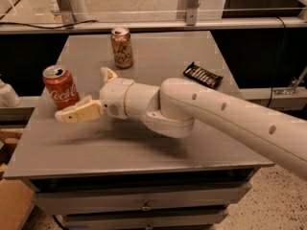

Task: Knock coke can over

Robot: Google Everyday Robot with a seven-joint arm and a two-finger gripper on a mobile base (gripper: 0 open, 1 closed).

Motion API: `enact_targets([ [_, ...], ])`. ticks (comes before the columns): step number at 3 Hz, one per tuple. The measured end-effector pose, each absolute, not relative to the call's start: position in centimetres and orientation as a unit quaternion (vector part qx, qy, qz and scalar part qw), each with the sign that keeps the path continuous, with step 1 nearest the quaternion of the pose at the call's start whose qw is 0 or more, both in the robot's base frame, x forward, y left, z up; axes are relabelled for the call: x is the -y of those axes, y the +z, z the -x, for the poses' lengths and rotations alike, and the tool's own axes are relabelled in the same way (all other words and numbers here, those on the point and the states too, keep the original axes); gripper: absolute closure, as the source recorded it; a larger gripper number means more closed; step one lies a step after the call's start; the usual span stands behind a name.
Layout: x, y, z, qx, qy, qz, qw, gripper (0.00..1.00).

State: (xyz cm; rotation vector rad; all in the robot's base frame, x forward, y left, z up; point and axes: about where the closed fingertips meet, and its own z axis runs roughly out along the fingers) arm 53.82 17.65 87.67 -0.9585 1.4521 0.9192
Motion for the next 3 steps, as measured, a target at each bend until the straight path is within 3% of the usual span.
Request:
enact_targets([
  [1,-22.1,87.0,-55.7,-0.610,0.407,0.413,0.540,0.00],
  [2,-22.4,86.9,-55.8,-0.610,0.408,0.414,0.539,0.00],
  [3,-23.3,87.3,-55.8,-0.612,0.413,0.404,0.540,0.16],
])
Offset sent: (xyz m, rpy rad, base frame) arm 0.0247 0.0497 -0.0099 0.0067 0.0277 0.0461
